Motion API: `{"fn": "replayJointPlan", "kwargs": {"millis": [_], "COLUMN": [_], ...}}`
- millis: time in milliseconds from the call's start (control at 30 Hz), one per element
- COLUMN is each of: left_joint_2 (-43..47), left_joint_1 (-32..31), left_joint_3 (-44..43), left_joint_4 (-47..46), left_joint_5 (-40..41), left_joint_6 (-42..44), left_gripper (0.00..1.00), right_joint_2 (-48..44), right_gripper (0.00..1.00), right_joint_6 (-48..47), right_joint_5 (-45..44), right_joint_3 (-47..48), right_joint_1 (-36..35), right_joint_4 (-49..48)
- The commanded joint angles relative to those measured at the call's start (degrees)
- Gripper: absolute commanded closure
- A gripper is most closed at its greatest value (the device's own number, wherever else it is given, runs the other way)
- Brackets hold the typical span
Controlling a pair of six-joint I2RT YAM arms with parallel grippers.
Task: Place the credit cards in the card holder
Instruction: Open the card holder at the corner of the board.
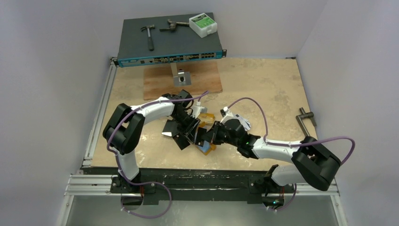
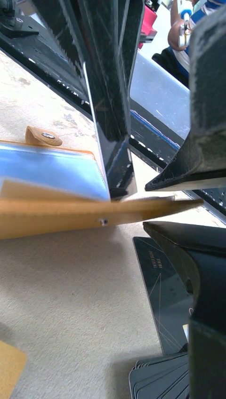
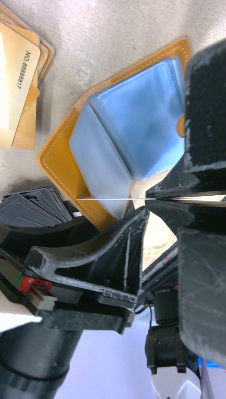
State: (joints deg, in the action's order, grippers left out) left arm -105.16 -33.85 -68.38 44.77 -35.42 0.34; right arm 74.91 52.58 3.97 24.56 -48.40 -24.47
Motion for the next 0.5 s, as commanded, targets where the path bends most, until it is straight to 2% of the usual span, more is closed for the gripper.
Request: {"fn": "replayJointPlan", "kwargs": {"millis": [0, 100, 333, 467], "left_joint_2": [0.3, 0.3, -0.1, -0.9], "left_joint_1": [0.3, 0.6, 1.4, 2.0], "left_joint_3": [-2.1, -2.6, -3.4, -3.9], "left_joint_4": [0.7, 0.8, -0.1, 0.2], "left_joint_5": [-0.9, 0.4, 4.7, 6.8], "left_joint_6": [1.6, 1.0, -1.7, -3.2], "left_gripper": [0.7, 0.7, 0.83, 0.85], "right_joint_2": [4.1, 6.1, 3.8, 1.7], "right_gripper": [1.0, 1.0, 1.0, 1.0], "right_joint_6": [-2.5, -2.6, -2.4, -1.5], "right_joint_5": [-0.7, -0.2, 0.6, 0.6], "right_joint_3": [3.0, 3.2, 1.5, -0.1], "right_joint_1": [0.2, 0.2, 0.2, 0.2], "right_joint_4": [-2.8, -4.1, -4.9, -4.5]}}
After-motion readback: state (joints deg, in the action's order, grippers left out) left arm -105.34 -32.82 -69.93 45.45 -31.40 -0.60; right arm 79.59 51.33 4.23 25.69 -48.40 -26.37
